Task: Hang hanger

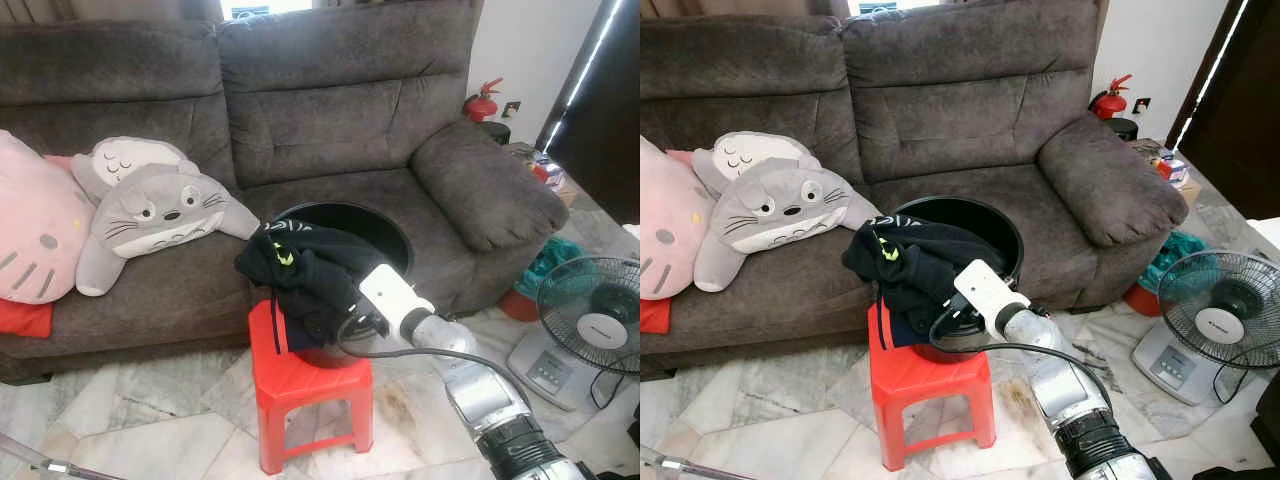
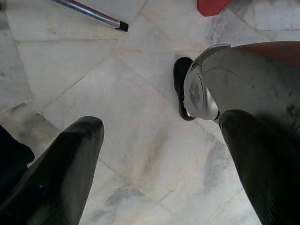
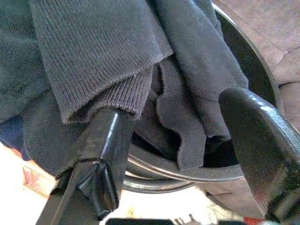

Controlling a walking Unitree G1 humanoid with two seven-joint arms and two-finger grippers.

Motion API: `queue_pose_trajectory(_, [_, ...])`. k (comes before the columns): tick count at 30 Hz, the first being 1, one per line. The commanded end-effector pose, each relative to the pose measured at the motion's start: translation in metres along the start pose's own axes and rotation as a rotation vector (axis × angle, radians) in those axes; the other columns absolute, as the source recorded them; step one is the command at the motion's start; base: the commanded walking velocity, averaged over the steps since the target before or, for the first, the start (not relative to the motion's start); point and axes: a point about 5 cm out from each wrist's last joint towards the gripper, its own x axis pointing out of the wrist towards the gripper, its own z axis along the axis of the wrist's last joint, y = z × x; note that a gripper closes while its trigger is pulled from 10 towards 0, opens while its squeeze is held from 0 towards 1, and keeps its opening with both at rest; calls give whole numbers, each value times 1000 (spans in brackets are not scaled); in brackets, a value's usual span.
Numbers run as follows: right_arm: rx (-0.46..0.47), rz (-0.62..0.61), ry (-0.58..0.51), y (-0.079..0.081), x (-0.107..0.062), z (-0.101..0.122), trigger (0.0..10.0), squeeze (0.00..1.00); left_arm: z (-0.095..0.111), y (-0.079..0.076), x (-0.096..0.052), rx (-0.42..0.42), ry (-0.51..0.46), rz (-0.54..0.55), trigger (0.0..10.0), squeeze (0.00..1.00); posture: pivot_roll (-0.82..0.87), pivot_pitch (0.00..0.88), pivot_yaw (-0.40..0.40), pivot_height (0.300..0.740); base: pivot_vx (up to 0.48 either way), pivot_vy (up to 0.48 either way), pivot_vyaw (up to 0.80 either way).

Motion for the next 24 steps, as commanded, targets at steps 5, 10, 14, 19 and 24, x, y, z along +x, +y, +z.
queue_pose_trajectory(5, [-1,-8,11,-2,4,3,10000,0,-2,-2,0,-1,7,-7,10000,0,-173,0,1,732,0,0,0])
queue_pose_trajectory(10, [-8,-31,52,-7,6,-3,10000,0,-3,-2,0,-3,9,-6,10000,0,-171,0,-1,732,0,0,0])
queue_pose_trajectory(14, [-10,-39,65,-8,7,-4,10000,0,-3,-2,0,-2,10,-7,10000,0,-169,0,1,732,0,0,0])
queue_pose_trajectory(19, [-13,-54,94,-10,8,-8,10000,0,-3,-2,-1,0,10,-9,10000,0,-170,0,4,732,0,0,0])
queue_pose_trajectory(24, [-10,-62,112,-11,9,-12,10000,0,-3,-1,-1,0,11,-7,10000,0,-167,0,6,732,0,0,0])
